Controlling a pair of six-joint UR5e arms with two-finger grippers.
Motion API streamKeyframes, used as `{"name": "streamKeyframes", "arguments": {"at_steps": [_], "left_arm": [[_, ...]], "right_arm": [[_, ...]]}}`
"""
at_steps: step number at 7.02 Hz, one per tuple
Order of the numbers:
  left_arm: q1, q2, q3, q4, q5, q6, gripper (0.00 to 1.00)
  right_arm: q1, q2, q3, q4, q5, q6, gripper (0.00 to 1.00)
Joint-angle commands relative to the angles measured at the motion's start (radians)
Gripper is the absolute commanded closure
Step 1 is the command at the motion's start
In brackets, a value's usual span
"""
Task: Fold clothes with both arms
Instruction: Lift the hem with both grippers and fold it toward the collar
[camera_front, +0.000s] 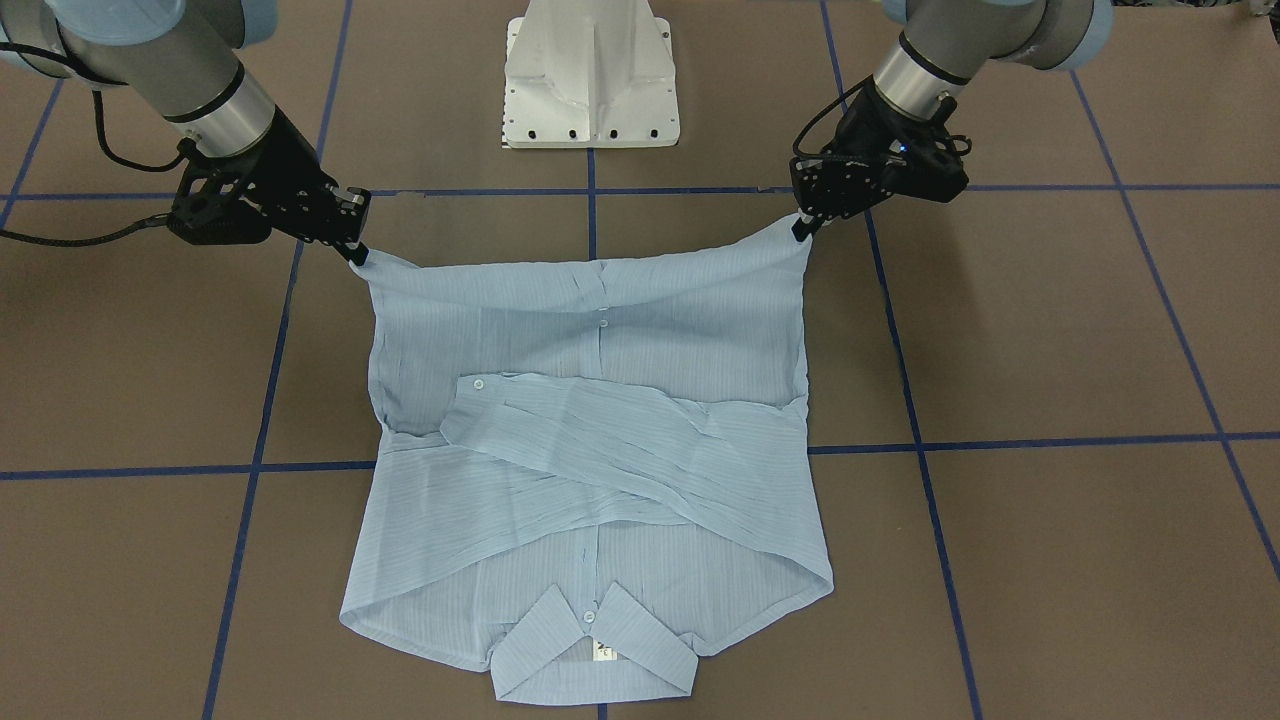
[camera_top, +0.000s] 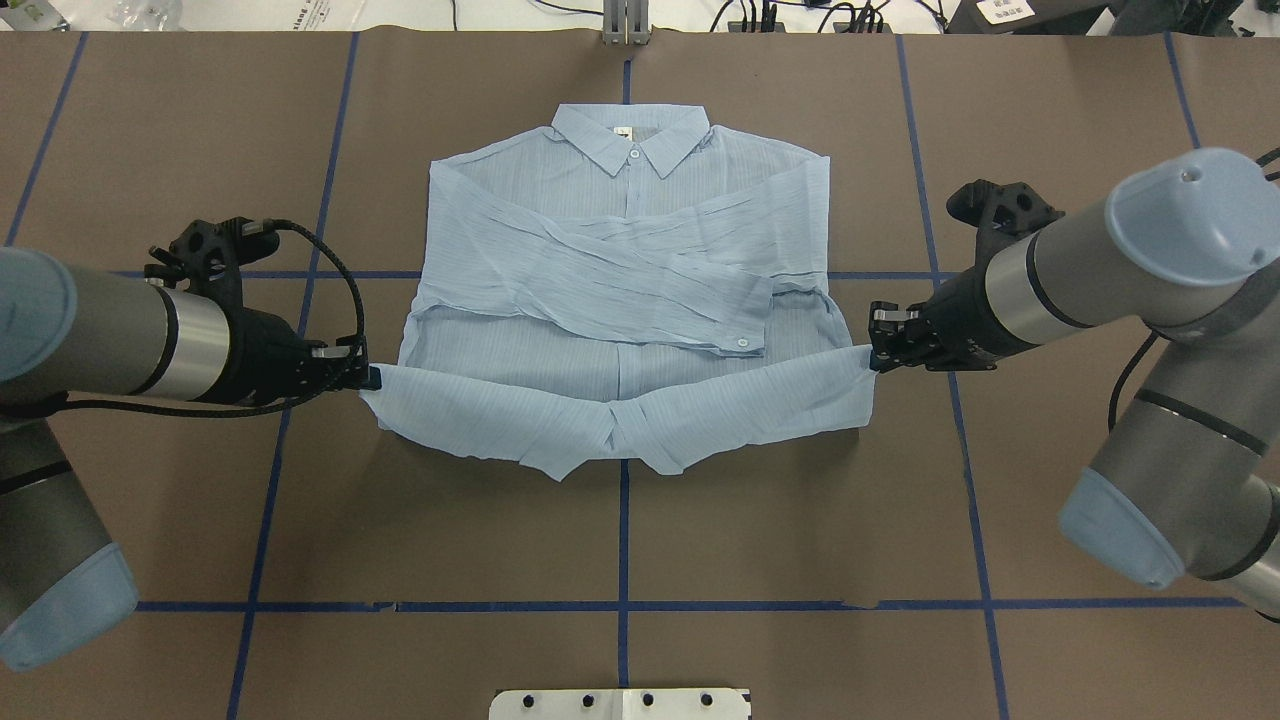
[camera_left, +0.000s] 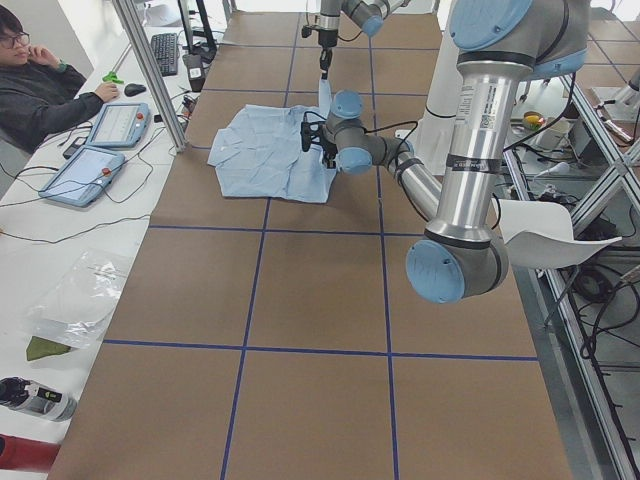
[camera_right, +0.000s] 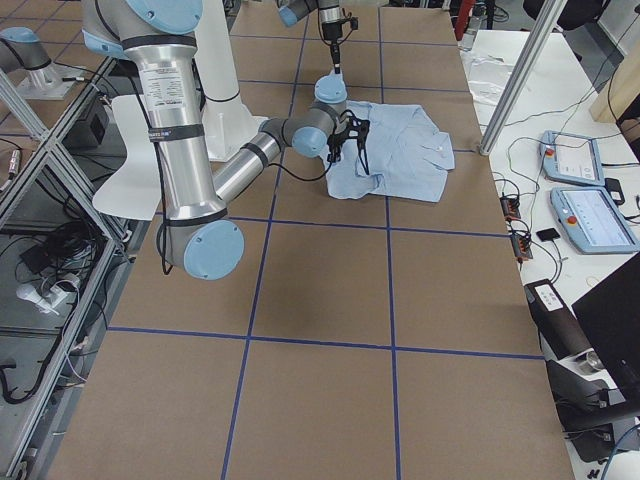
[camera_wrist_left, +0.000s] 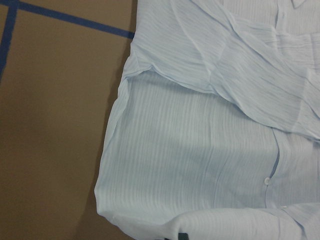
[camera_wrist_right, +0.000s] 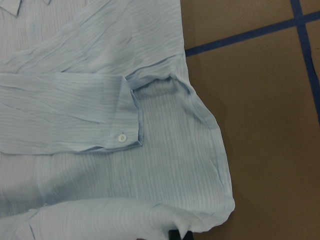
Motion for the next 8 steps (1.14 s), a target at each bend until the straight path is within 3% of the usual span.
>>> {"name": "streamKeyframes", "arguments": {"at_steps": [1, 6, 8], "left_arm": [[-0.1, -0.077, 0.066, 0.004, -0.078, 0.041, 1.0], [-0.217, -0.279, 0.327, -0.008, -0.109, 0.085, 1.0], [-0.265, -0.333, 0.518, -0.156, -0.137, 0.1, 1.0]], "right_arm": [[0.073, 0.068, -0.058, -0.001, 0.019, 0.0, 1.0], [0.202, 0.229, -0.283, 0.002, 0.058, -0.034, 1.0], [0.235, 0.31, -0.42, 0.004, 0.076, -0.069, 1.0]]}}
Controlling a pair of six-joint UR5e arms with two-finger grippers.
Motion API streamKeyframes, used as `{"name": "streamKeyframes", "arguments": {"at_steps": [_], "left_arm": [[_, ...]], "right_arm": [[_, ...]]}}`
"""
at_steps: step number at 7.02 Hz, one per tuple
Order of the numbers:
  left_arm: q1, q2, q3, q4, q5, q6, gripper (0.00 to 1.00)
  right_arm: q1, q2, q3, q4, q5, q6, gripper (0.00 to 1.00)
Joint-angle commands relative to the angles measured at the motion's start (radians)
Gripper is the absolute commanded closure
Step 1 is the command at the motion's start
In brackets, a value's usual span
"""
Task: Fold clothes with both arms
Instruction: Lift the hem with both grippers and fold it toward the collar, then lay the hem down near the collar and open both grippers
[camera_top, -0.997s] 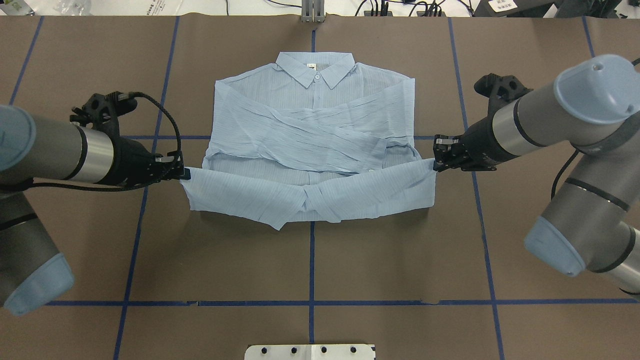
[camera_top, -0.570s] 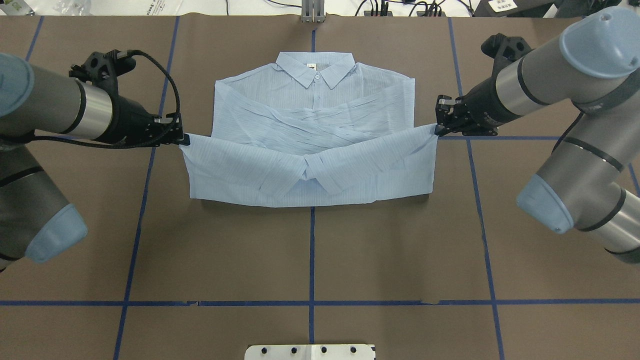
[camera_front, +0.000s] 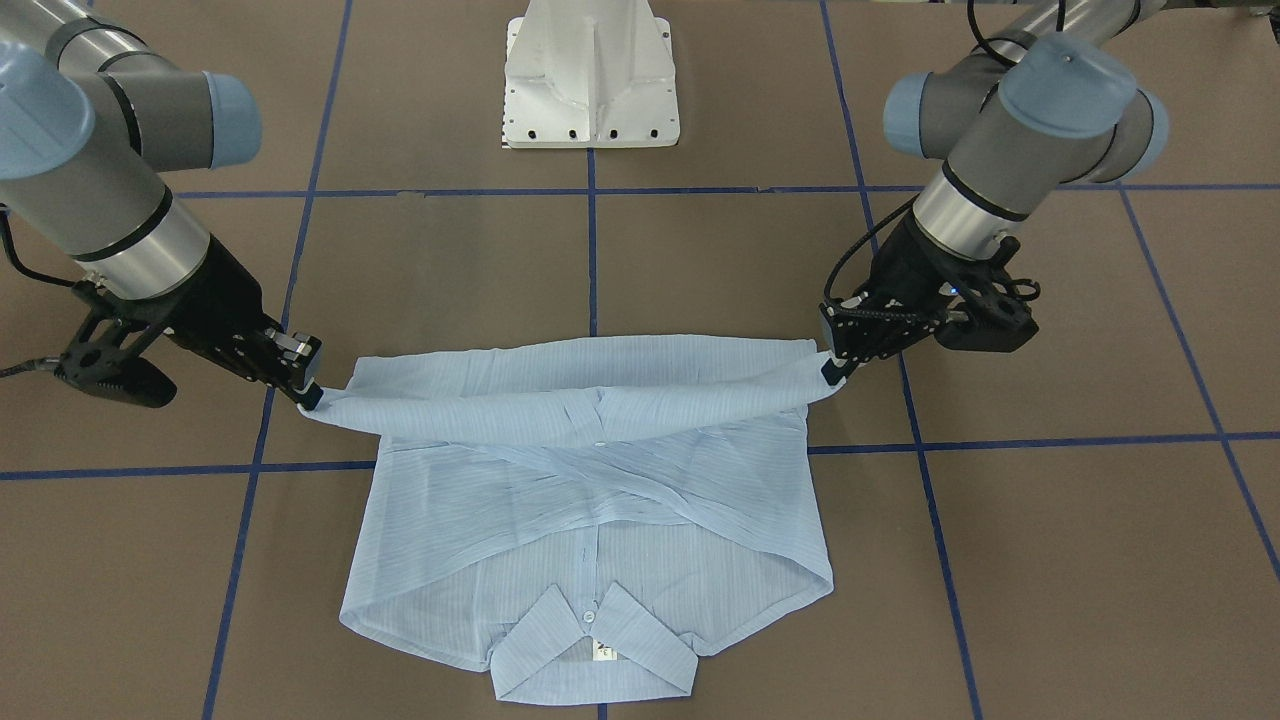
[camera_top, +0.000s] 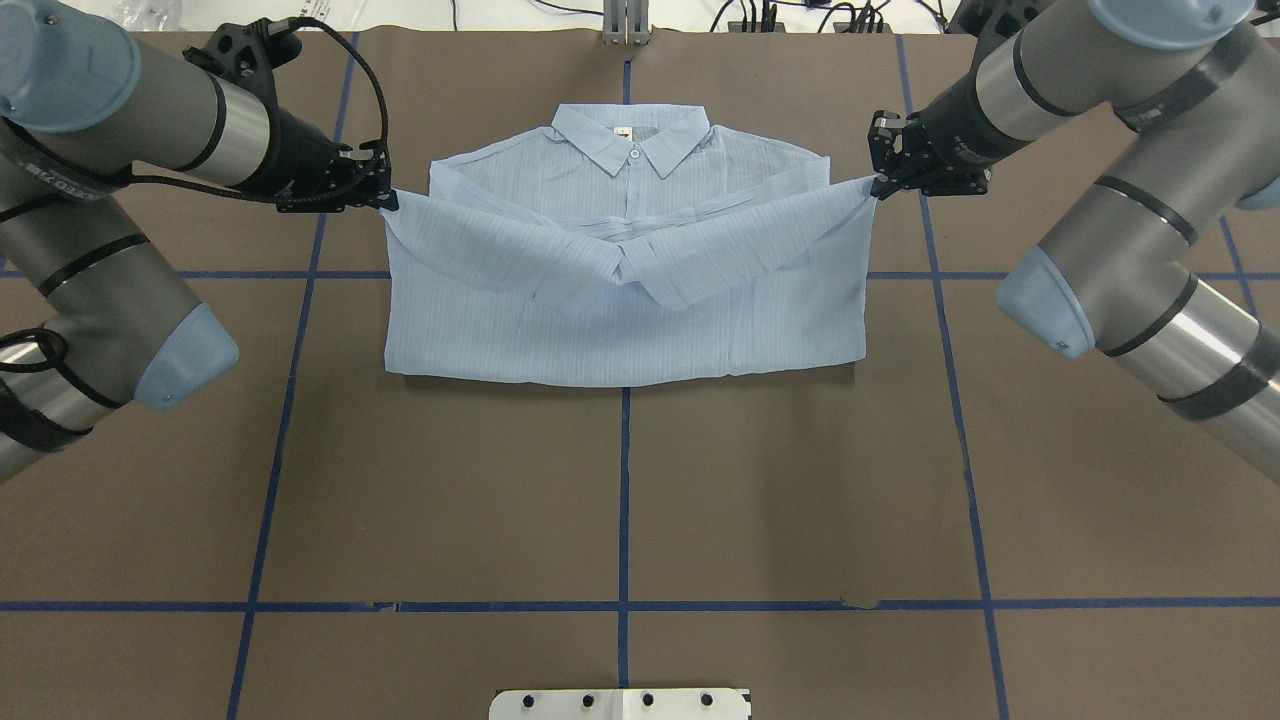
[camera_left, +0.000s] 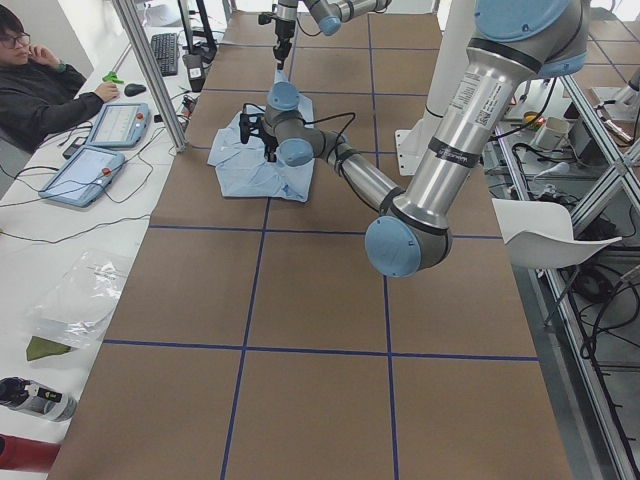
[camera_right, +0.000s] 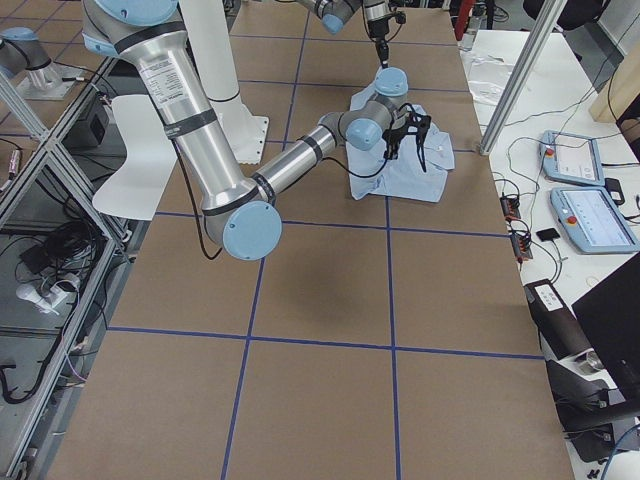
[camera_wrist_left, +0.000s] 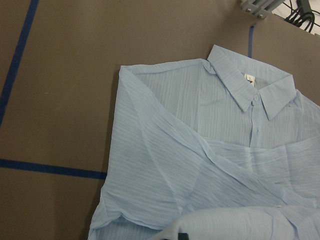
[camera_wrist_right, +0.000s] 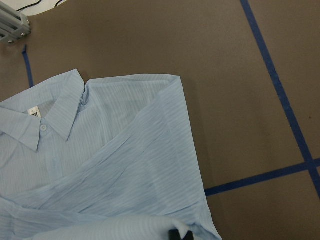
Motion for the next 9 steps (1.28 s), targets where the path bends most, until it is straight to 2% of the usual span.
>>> {"name": "streamKeyframes", "arguments": {"at_steps": [1, 3, 5, 6, 9], "left_arm": [[-0.042, -0.089, 0.223, -0.129, -0.019, 0.005, 1.0], [-0.052, -0.181, 0.368, -0.173, -0.019, 0.005, 1.0], [-0.06, -0.197, 0.48, -0.272, -0.018, 0.006, 1.0], [-0.06, -0.202, 0.518, -0.306, -0.016, 0.008, 1.0], [-0.06, -0.226, 0.567, -0.332, -0.006, 0.009, 1.0]], "right_arm": [[0.028, 0.092, -0.146, 0.001, 0.016, -0.036, 1.0], [0.038, 0.164, -0.252, 0.003, 0.018, -0.043, 1.0], [0.057, 0.226, -0.384, 0.033, 0.018, -0.089, 1.0], [0.064, 0.229, -0.44, 0.099, 0.018, -0.089, 1.0], [0.064, 0.269, -0.497, 0.116, 0.016, -0.092, 1.0]]}}
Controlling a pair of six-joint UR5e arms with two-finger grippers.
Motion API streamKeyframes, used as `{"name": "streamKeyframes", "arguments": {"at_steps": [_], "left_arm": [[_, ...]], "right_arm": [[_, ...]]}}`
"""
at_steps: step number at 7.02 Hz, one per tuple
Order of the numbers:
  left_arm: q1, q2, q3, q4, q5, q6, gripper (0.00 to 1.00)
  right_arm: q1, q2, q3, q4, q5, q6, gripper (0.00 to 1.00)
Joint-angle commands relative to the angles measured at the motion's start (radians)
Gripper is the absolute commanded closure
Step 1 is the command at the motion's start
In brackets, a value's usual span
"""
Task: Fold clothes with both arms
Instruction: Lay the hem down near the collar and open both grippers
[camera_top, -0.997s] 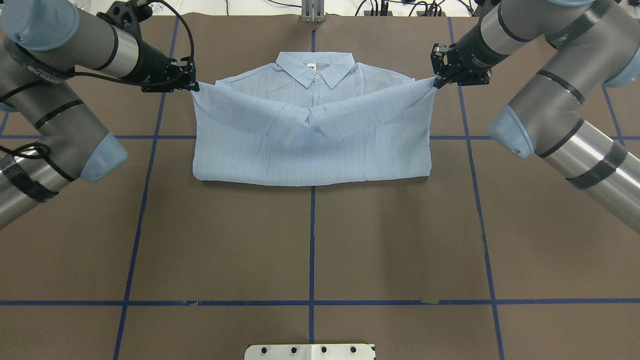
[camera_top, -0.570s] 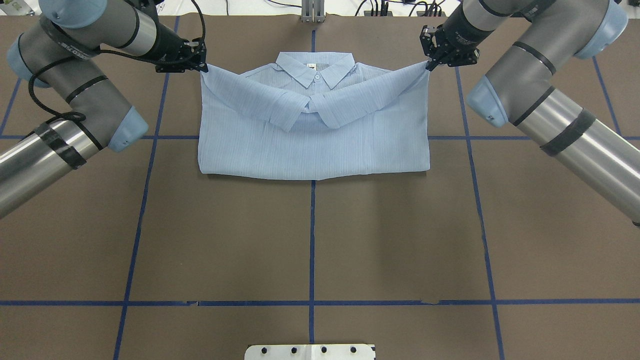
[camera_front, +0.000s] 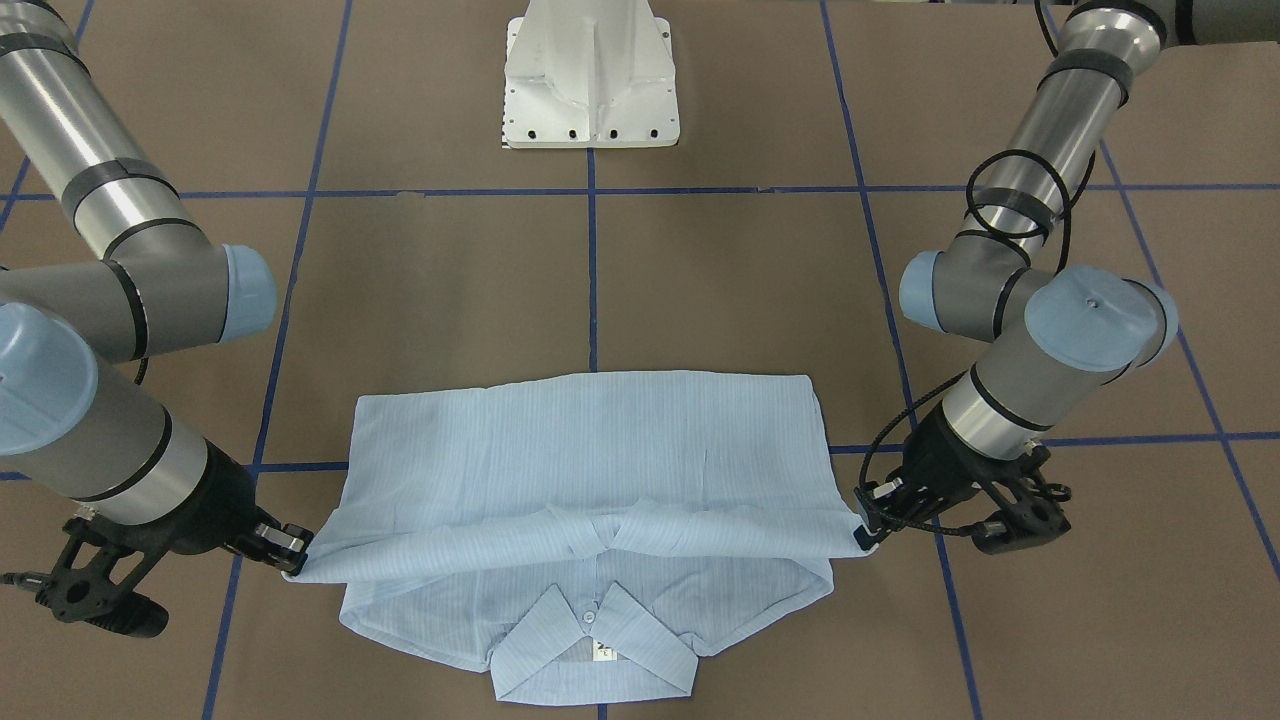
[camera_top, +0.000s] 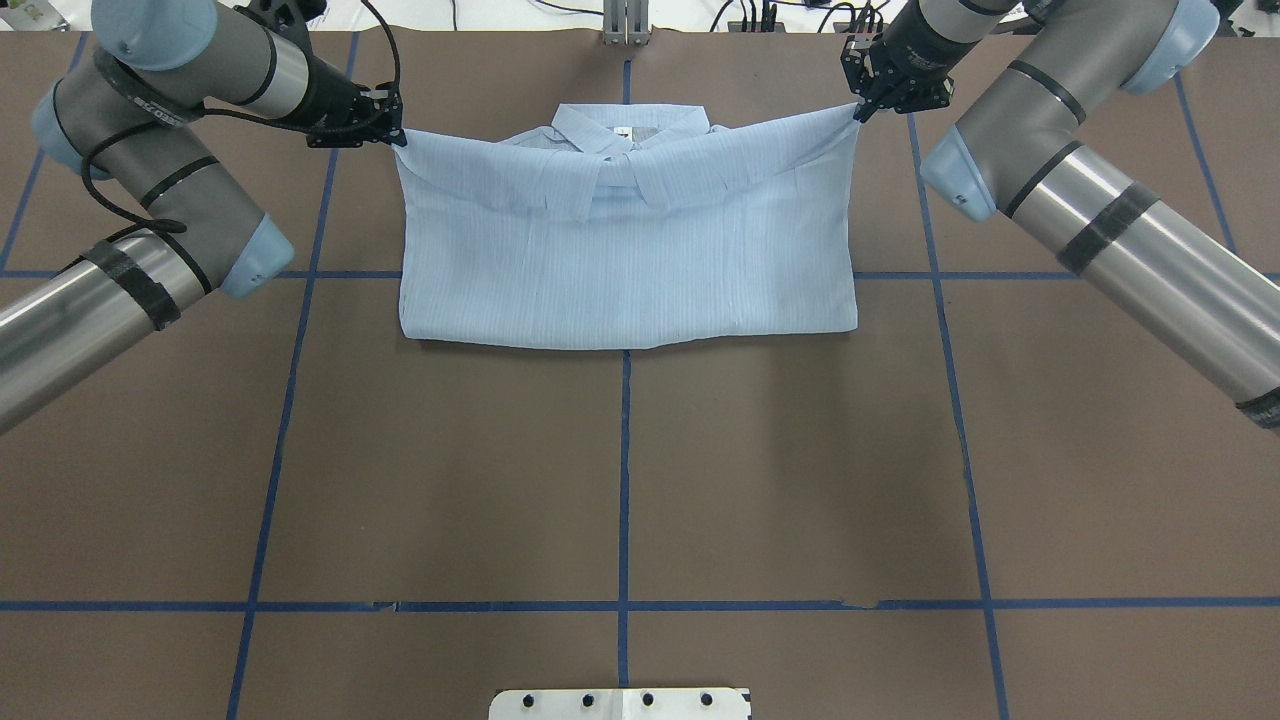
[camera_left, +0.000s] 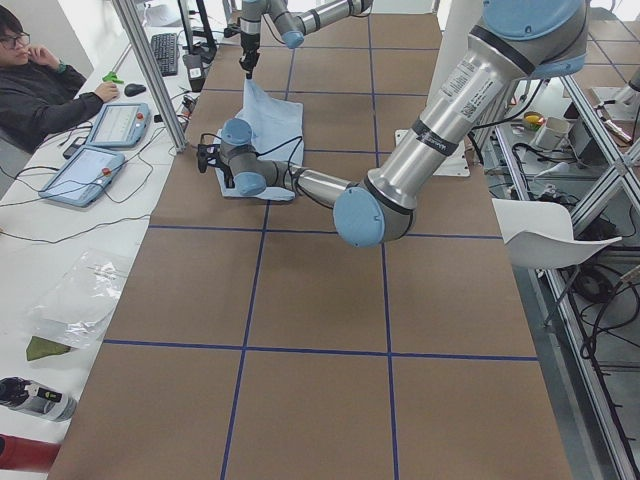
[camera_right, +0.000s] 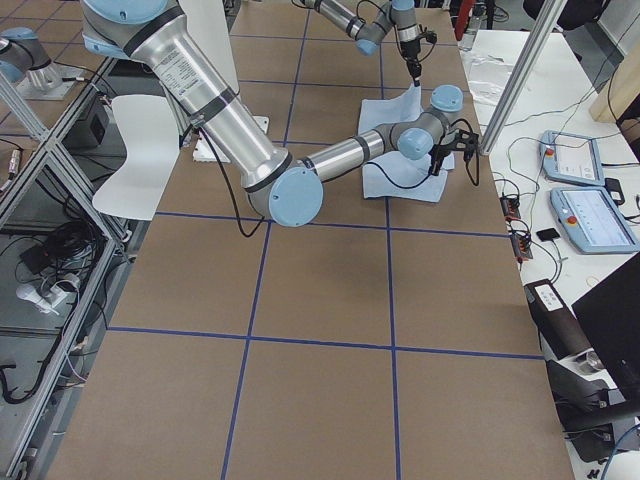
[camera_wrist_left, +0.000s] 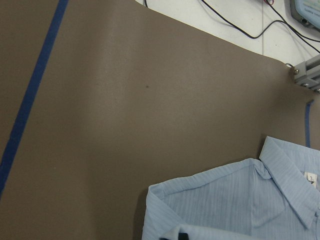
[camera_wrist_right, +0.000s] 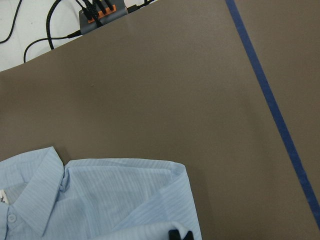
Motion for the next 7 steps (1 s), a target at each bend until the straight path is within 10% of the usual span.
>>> {"name": "streamKeyframes", "arguments": {"at_steps": [1, 6, 7], "left_arm": [[0.001, -0.025, 0.037, -0.007, 0.005, 0.0, 1.0], [0.0, -0.023, 0.039, -0.026, 0.006, -0.001, 1.0], [0.0, -0.02, 0.036, -0.029, 0.006, 0.0, 0.01]], "right_arm": [[0.001, 0.049, -0.054, 0.004, 0.0, -0.003, 1.0], [-0.007, 0.059, -0.076, 0.01, -0.011, -0.01, 0.89], [-0.022, 0.06, -0.082, 0.024, -0.052, -0.015, 0.01]]}}
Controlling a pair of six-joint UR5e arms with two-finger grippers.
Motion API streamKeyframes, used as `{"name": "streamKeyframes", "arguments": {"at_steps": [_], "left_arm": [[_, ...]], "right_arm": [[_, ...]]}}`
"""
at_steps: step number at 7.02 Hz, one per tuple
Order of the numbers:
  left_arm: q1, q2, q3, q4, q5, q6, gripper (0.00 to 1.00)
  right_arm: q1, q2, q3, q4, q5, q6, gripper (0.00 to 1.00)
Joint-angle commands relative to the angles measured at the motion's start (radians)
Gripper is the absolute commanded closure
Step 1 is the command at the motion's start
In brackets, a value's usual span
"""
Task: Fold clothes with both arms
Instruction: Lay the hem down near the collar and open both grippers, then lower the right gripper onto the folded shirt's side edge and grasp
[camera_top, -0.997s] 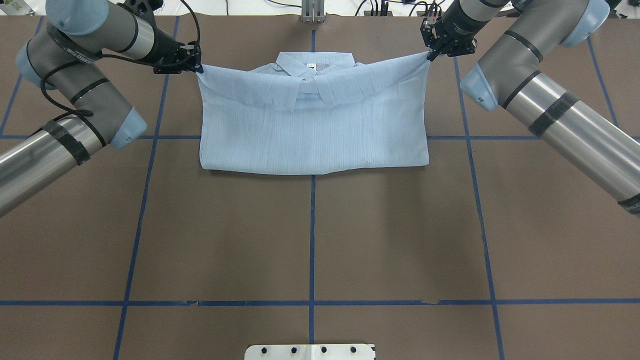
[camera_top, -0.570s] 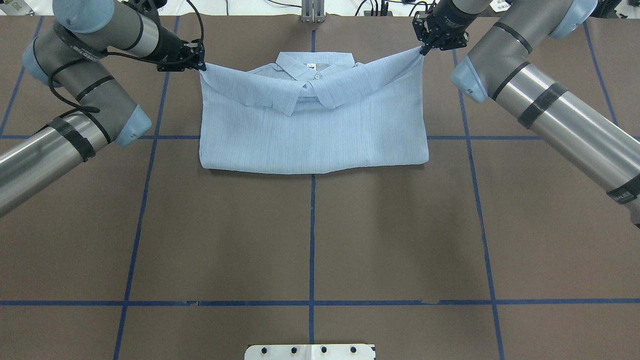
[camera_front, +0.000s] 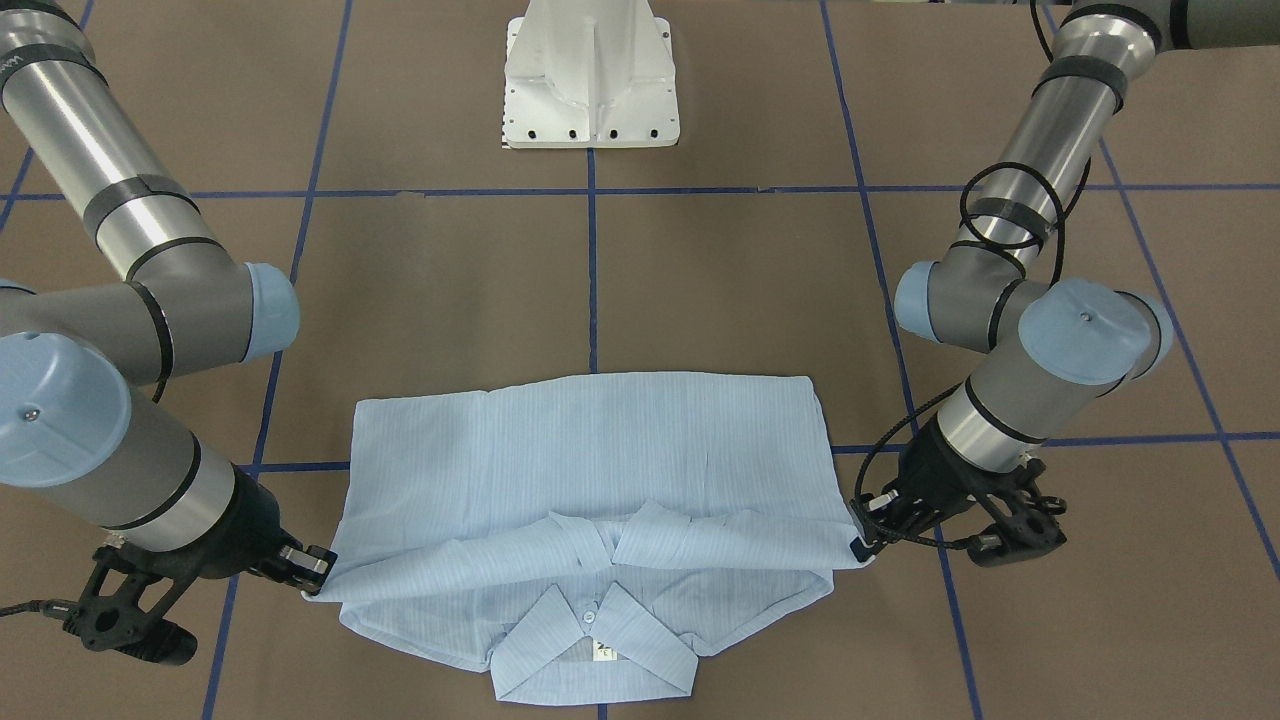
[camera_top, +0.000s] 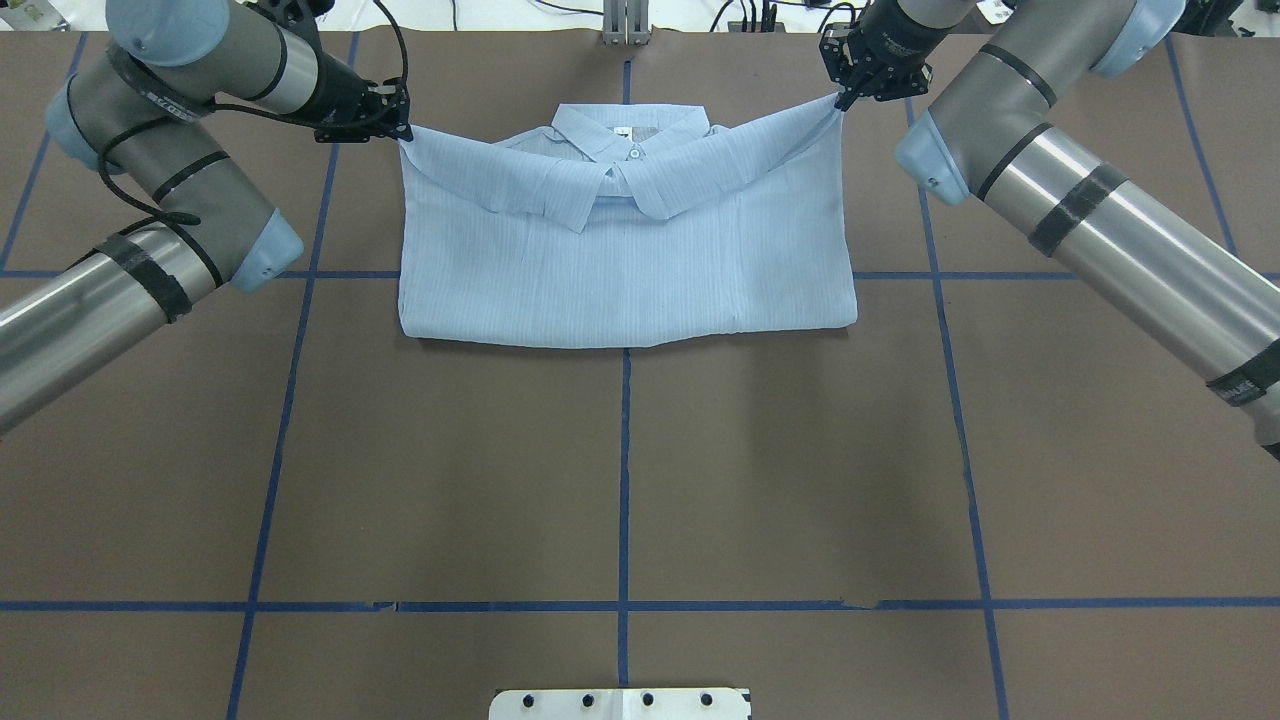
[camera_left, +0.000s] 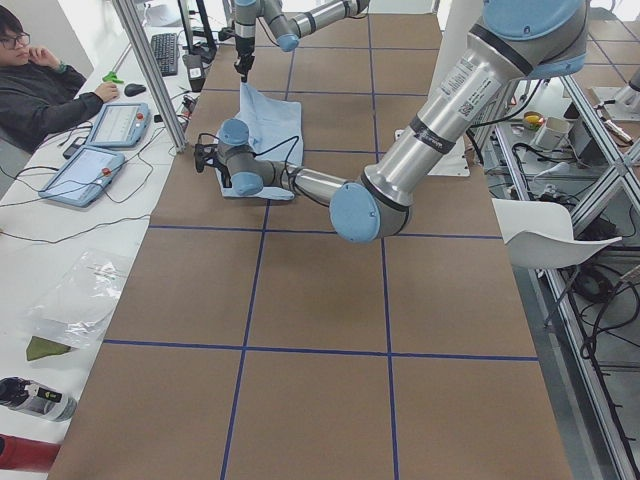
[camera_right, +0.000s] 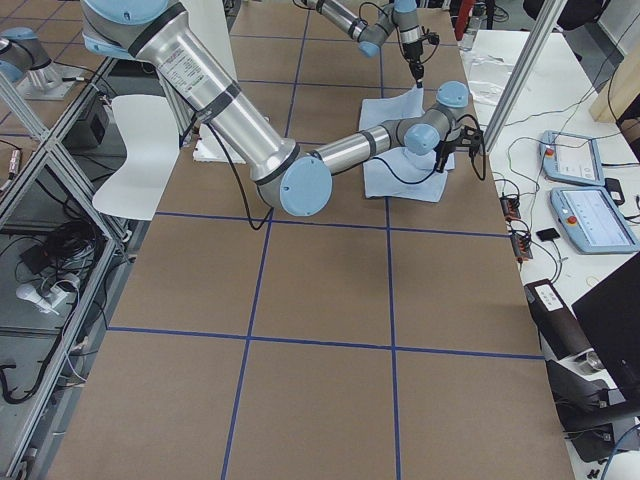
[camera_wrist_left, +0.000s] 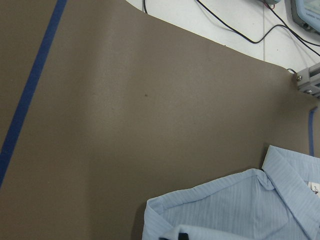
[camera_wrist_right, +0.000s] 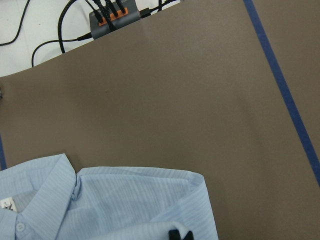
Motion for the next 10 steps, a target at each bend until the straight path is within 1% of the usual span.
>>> {"name": "streamKeyframes", "arguments": {"at_steps": [1, 4, 5, 6, 7, 10], "left_arm": [[0.0, 0.007, -0.002, -0.005, 0.0, 0.001, 0.0], [-0.003, 0.013, -0.007, -0.007, -0.001, 0.001, 0.0], [-0.008, 0.014, -0.013, -0.008, -0.001, -0.001, 0.0], [-0.008, 0.039, -0.058, -0.007, -0.003, -0.007, 0.0], [-0.009, 0.065, -0.103, -0.005, -0.008, -0.01, 0.0], [-0.009, 0.079, -0.123, -0.005, -0.008, -0.019, 0.0]], "right_arm": [[-0.028, -0.002, -0.009, 0.029, -0.047, -0.003, 0.0], [-0.032, -0.017, -0.003, 0.03, -0.045, -0.003, 0.0], [-0.052, -0.049, 0.032, 0.033, -0.044, 0.009, 0.0], [-0.101, -0.113, 0.125, 0.033, -0.045, 0.018, 0.0], [-0.136, -0.205, 0.225, 0.033, -0.047, 0.019, 0.0], [-0.175, -0.316, 0.301, 0.033, -0.045, 0.018, 0.0]]}}
